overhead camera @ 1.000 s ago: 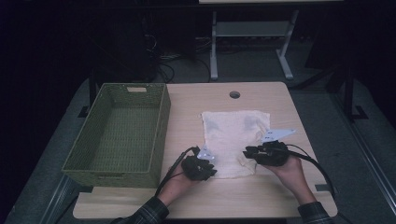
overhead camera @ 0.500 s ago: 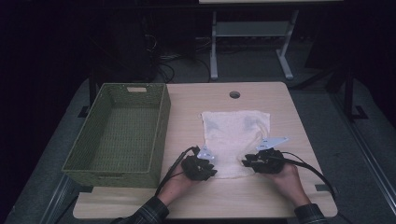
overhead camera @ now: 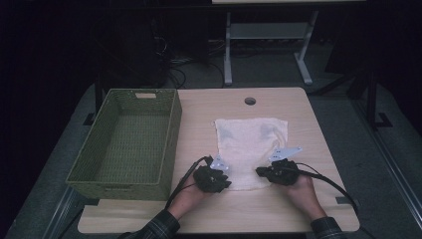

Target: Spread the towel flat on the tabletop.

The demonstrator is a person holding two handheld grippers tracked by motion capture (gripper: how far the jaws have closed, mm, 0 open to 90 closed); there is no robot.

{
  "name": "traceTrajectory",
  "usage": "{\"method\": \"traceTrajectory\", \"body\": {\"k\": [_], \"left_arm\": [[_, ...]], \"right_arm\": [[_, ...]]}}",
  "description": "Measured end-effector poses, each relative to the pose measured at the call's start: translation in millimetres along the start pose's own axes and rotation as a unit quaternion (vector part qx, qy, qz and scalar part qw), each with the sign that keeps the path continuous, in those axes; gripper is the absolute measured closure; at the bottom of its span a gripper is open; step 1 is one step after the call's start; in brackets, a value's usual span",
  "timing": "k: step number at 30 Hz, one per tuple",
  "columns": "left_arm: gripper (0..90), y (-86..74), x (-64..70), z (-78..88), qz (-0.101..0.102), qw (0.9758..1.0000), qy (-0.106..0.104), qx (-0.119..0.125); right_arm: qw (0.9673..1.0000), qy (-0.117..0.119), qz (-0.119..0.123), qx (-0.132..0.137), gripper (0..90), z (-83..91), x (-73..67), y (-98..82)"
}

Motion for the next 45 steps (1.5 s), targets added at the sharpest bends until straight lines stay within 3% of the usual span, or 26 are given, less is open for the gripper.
{"method": "traceTrajectory", "body": {"k": [3,7,8,9,16,18,23,27,28,29,30,34,45], "left_arm": [[72.2,0.0,-0.2,0.0,-0.001,1.0000,0.000,0.000],[72.2,0.0,0.3,-0.2,0.002,1.0000,0.002,0.002],[72.2,0.0,0.1,-0.1,0.002,1.0000,0.002,0.002],[72.2,-0.1,-0.2,0.1,0.000,1.0000,0.000,0.000],[71.3,0.6,0.3,2.2,0.002,1.0000,0.002,-0.006],[70.8,1.0,0.9,3.3,0.007,1.0000,0.001,0.000],[66.5,3.5,10.1,6.0,-0.002,0.9999,-0.013,0.007],[67.0,2.7,15.3,0.7,-0.019,0.9997,-0.009,-0.008],[74.4,2.8,14.7,0.8,-0.019,0.9998,-0.004,-0.010],[74.4,2.5,13.7,1.3,-0.021,0.9997,0.001,-0.013],[85.8,2.0,12.6,1.6,-0.018,0.9997,0.004,-0.015],[88.2,-0.6,10.7,7.5,-0.017,0.9993,0.008,-0.034],[88.2,-20.1,17.2,34.7,0.000,0.9995,0.013,-0.030]], "right_arm": [[1.0000,-0.003,0.001,0.004,88.0,5.7,1.0,1.1],[0.9997,-0.020,0.011,0.011,88.1,27.6,2.1,-0.4],[0.9996,-0.022,0.009,0.016,88.1,41.1,4.0,-4.6],[0.9996,-0.022,0.009,0.016,88.1,41.1,4.0,-4.6],[0.9990,-0.041,-0.010,0.013,88.1,80.6,27.2,-35.8],[0.9991,-0.039,-0.013,0.014,88.1,85.4,29.4,-39.4],[0.9986,-0.045,-0.021,0.021,88.1,102.6,34.4,-53.8],[0.9982,-0.054,-0.022,0.010,88.1,104.8,37.3,-60.7],[0.9980,-0.058,-0.024,0.006,88.1,105.2,40.6,-64.3],[0.9980,-0.058,-0.024,0.006,88.1,105.2,40.6,-64.3],[0.9977,-0.060,-0.031,0.005,88.1,105.7,42.8,-66.3],[0.9977,-0.059,-0.033,0.003,88.1,107.0,44.5,-69.7],[0.9992,-0.027,-0.024,-0.015,88.1,105.8,33.0,-84.4]]}}
Point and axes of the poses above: each handheld gripper's, and its own axes: z roughly backward along the jaws, y roughly out of its top, x roughly to its right, the point moved 2 cm from there along -z, roughly forward along the jaws, and after that the axes turned 9 degrees about -z, right-handed, at the moved point
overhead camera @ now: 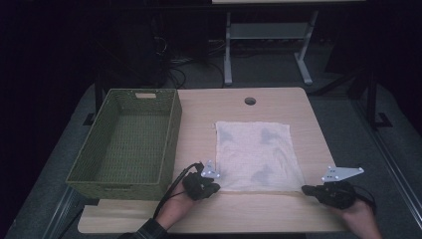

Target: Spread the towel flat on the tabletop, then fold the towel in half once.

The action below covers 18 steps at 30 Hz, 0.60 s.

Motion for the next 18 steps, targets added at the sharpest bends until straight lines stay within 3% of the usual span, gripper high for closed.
{"method": "traceTrajectory", "body": {"k": [5,10,18], "left_arm": [[86.5,-5.6,5.0,3.5,0.011,0.9998,-0.010,0.011],[69.5,-1.6,-1.0,4.5,0.025,0.9992,-0.009,0.031],[58.7,12.7,-27.4,1.5,0.045,0.9981,-0.002,0.041]], "right_arm": [[0.9999,0.008,0.006,-0.001,84.2,-0.6,-6.8,-4.7],[0.9998,0.007,-0.006,0.018,68.7,2.0,-3.8,3.1],[0.9991,0.000,-0.015,0.041,64.0,-3.1,4.2,26.0]]}}
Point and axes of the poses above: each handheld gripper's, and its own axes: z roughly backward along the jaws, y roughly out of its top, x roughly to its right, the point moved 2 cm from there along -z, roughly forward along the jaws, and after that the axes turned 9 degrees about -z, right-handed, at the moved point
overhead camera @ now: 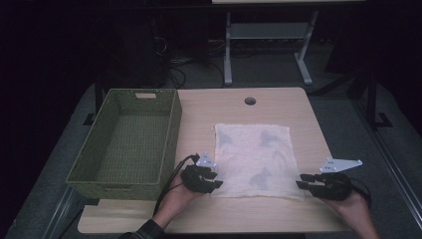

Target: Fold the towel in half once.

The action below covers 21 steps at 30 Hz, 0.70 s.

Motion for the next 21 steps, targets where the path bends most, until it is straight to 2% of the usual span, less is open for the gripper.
{"method": "traceTrajectory", "body": {"k": [4,5,7,10,11,13,14,15,18,19,20,21], "left_arm": [[55.4,9.1,-14.4,-3.6,0.012,0.9999,-0.002,0.011],[55.4,12.2,-17.5,-4.8,0.012,0.9999,0.000,0.012],[55.5,19.8,-25.1,-7.6,0.009,0.9998,0.007,0.014],[56.9,29.1,-37.3,-12.3,0.007,0.9996,0.025,0.015],[57.9,33.3,-44.2,-14.8,0.005,0.9993,0.035,0.015],[58.2,39.0,-54.0,-18.8,0.011,0.9987,0.047,0.019],[58.6,41.9,-60.6,-21.1,0.015,0.9983,0.053,0.022],[58.6,44.6,-67.7,-23.6,0.021,0.9976,0.061,0.025],[59.1,50.8,-90.1,-31.2,0.040,0.9958,0.075,0.035],[59.3,53.4,-98.1,-34.5,0.038,0.9949,0.086,0.036],[60.0,54.7,-103.3,-36.6,0.038,0.9945,0.092,0.033],[60.0,56.2,-109.9,-39.6,0.039,0.9938,0.098,0.035]], "right_arm": [[0.9999,-0.004,-0.002,0.010,64.0,-6.0,6.8,14.4],[0.9999,-0.004,0.000,0.014,64.0,-11.1,10.8,21.9],[0.9999,-0.004,-0.001,0.012,64.0,-13.6,12.7,26.1],[0.9998,-0.012,0.001,0.015,64.0,-24.8,22.4,40.8],[0.9997,-0.019,0.002,0.018,64.0,-32.2,31.0,49.7],[0.9996,-0.022,-0.001,0.019,64.0,-35.1,34.5,53.0],[0.9993,-0.030,-0.005,0.022,64.5,-42.3,45.5,61.9],[0.9993,-0.030,-0.005,0.022,64.5,-42.3,45.5,61.9],[0.9988,-0.042,-0.016,0.021,65.3,-54.7,64.6,75.8],[0.9987,-0.045,-0.018,0.018,65.4,-57.7,69.1,79.0],[0.9979,-0.055,-0.025,0.024,66.6,-65.1,80.0,85.4],[0.9979,-0.055,-0.025,0.024,66.6,-65.1,80.0,85.4]]}}
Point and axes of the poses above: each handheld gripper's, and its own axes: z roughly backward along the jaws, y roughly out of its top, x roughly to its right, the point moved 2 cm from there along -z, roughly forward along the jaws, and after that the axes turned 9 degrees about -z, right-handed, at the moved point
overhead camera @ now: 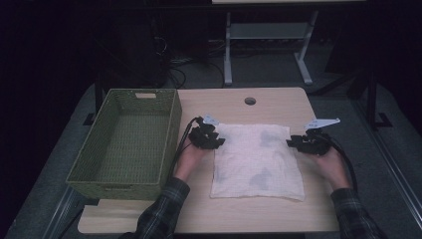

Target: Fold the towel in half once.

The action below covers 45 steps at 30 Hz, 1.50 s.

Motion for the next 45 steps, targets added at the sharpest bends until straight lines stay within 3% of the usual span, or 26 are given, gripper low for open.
{"method": "traceTrajectory", "body": {"k": [2,4,8,16,19,21,23,28,33,35,41,45], "left_arm": [[60.6,3.0,-12.3,-10.2,0.007,0.9998,0.016,-0.003],[60.8,4.9,-23.7,-18.1,0.017,0.9995,0.025,-0.004],[61.0,5.7,-40.5,-37.7,0.019,0.9987,0.042,-0.023],[60.0,10.0,-53.8,-58.9,0.037,0.9983,0.037,-0.024],[71.5,8.1,-56.3,-61.9,0.036,0.9974,0.044,-0.044],[82.4,7.3,-58.5,-61.3,0.041,0.9970,0.049,-0.043],[87.2,7.1,-60.2,-60.7,0.053,0.9968,0.043,-0.042],[89.3,12.8,-59.0,-49.9,0.063,0.9969,0.039,-0.028],[89.4,22.9,-50.1,-31.9,0.047,0.9976,0.051,-0.009],[89.3,24.7,-46.1,-20.3,0.050,0.9972,0.056,-0.004],[89.4,18.1,-24.0,10.8,0.038,0.9969,0.070,0.003],[89.4,8.0,-1.5,30.4,0.038,0.9976,0.055,0.015]], "right_arm": [[0.9997,-0.007,-0.013,-0.020,66.4,-11.5,12.9,8.3],[0.9998,-0.012,-0.015,-0.007,67.4,-18.5,21.5,14.4],[0.9983,-0.025,-0.051,-0.011,67.4,-37.9,45.3,26.7],[0.9970,-0.026,-0.072,-0.009,66.7,-49.7,60.0,28.8],[0.9966,-0.025,-0.074,-0.025,74.5,-57.6,59.6,27.0],[0.9972,-0.020,-0.069,-0.022,81.8,-58.4,59.6,26.7],[0.9975,-0.020,-0.063,-0.023,85.2,-57.9,58.1,26.8],[0.9986,-0.015,-0.051,0.000,86.0,-44.1,50.9,31.7],[0.9992,-0.010,-0.036,0.014,86.2,-26.0,41.7,34.1],[0.9994,-0.005,-0.025,0.023,86.2,-15.3,36.9,33.6],[0.9995,0.006,-0.006,0.031,86.4,10.9,18.8,22.5],[0.9995,0.008,0.012,0.028,86.5,29.4,2.3,8.0]]}}
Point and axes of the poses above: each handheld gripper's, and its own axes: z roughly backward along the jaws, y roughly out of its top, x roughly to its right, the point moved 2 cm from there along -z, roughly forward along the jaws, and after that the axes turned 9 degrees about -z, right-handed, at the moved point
